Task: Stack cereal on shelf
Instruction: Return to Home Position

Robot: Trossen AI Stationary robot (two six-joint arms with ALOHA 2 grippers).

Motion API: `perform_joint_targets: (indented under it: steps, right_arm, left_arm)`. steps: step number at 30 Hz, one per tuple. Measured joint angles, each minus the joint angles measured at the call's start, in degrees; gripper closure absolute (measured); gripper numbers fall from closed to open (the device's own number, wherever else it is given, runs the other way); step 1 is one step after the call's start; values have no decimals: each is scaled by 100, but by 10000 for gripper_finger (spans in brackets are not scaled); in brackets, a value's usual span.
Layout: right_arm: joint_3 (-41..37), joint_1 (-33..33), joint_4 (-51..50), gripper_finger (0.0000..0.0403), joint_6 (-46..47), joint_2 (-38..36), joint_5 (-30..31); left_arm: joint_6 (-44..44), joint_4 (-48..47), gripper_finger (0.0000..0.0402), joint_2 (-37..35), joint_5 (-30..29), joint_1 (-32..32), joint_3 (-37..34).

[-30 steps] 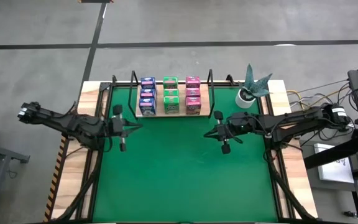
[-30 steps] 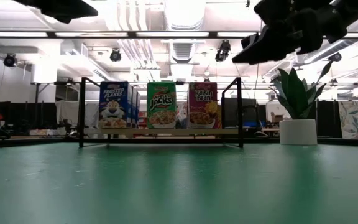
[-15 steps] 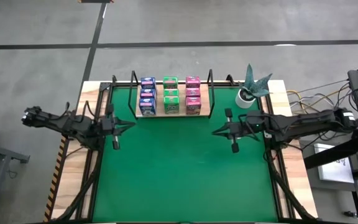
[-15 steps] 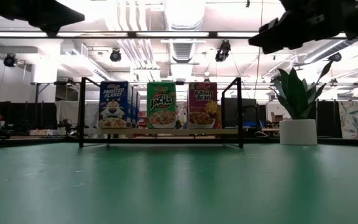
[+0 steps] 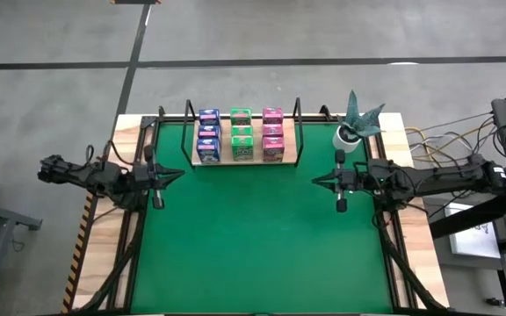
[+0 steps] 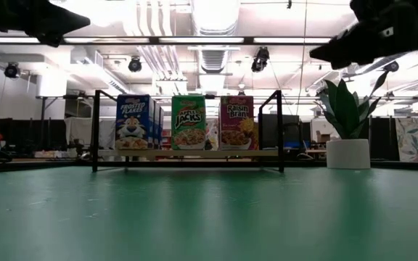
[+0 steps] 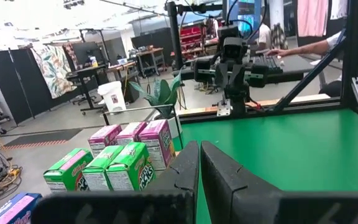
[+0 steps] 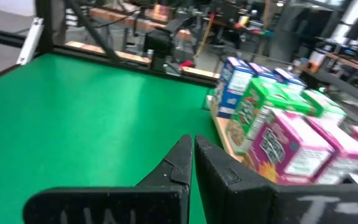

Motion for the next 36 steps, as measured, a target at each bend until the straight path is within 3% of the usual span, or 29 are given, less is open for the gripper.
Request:
perform_joint_targets:
  steps: [12,36]
  right_arm:
    - [-606,-12,-63,394,187,-1218,312]
    - [-773,-12,-1220,394,237,-2687,753]
  left_arm:
    - [-13,-30,402,-1079,-202,0,-581]
    - [-466,-182,402,-1074,-278,9,-994]
